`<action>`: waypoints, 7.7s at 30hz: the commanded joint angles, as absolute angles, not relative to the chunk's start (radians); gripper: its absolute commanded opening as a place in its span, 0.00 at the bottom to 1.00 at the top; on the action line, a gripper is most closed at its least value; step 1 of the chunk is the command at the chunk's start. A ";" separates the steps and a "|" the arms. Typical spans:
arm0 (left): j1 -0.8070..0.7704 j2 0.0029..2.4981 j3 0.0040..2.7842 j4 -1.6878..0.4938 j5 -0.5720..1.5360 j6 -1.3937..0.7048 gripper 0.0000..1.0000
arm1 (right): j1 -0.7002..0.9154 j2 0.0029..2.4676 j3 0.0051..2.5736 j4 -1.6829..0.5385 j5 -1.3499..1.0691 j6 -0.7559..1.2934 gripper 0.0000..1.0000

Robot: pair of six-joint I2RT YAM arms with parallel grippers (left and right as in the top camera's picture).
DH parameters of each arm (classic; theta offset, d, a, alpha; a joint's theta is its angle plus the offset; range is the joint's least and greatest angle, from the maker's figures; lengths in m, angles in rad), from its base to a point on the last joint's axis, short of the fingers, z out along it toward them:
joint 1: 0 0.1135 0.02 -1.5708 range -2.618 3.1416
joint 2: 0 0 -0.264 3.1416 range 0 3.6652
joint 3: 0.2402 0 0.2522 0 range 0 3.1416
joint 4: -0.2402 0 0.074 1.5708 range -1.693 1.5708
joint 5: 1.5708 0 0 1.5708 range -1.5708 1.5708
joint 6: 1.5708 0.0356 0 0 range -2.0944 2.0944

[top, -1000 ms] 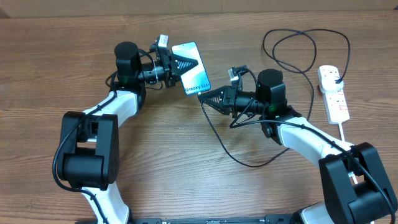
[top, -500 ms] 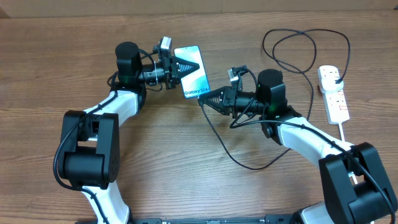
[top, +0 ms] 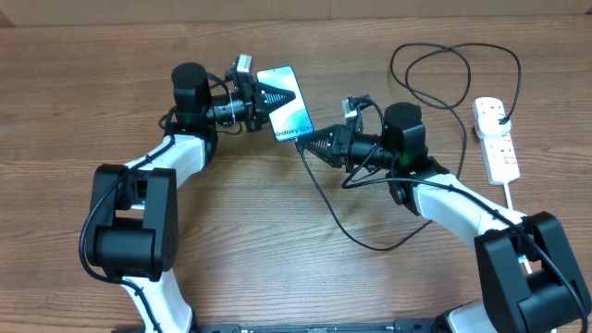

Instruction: Plug charger to phone and switch on socket

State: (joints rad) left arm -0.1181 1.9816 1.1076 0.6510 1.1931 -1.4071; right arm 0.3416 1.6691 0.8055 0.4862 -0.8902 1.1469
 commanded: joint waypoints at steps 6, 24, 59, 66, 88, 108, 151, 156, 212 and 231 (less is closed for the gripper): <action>-0.131 1.970 1.108 0.655 1.195 -1.448 0.04 | 0.318 1.674 0.818 0.481 -0.741 1.137 0.04; -0.038 1.970 1.108 0.654 1.154 -1.369 0.04 | 0.319 1.674 0.818 0.256 -0.747 0.936 0.04; 0.030 1.970 1.108 0.572 1.172 -1.285 0.04 | 0.711 1.635 0.872 -0.136 0.165 0.154 0.79; 0.033 1.970 1.108 0.572 1.172 -1.280 0.04 | 0.752 1.729 0.872 -0.071 0.291 0.096 0.78; 0.033 1.970 1.108 0.572 1.171 -1.278 0.04 | 0.752 1.859 0.872 0.000 0.204 0.077 0.44; 0.065 1.970 1.108 0.473 1.245 -1.192 0.04 | 0.449 1.801 0.997 -0.166 -0.939 0.239 0.04; -0.005 1.970 1.108 0.529 1.193 -1.351 0.04 | 0.403 1.801 0.967 0.340 -1.153 0.921 0.04; -0.005 1.970 1.108 0.530 1.187 -1.351 0.04 | 0.384 1.801 0.967 0.340 -1.152 0.937 0.04; -0.008 1.970 1.108 0.592 1.172 -1.393 0.04 | 0.368 1.801 0.967 0.396 -1.142 0.993 0.04; -0.008 1.970 1.108 0.591 1.168 -1.384 0.04 | 0.368 1.801 0.967 0.397 -1.145 1.008 0.04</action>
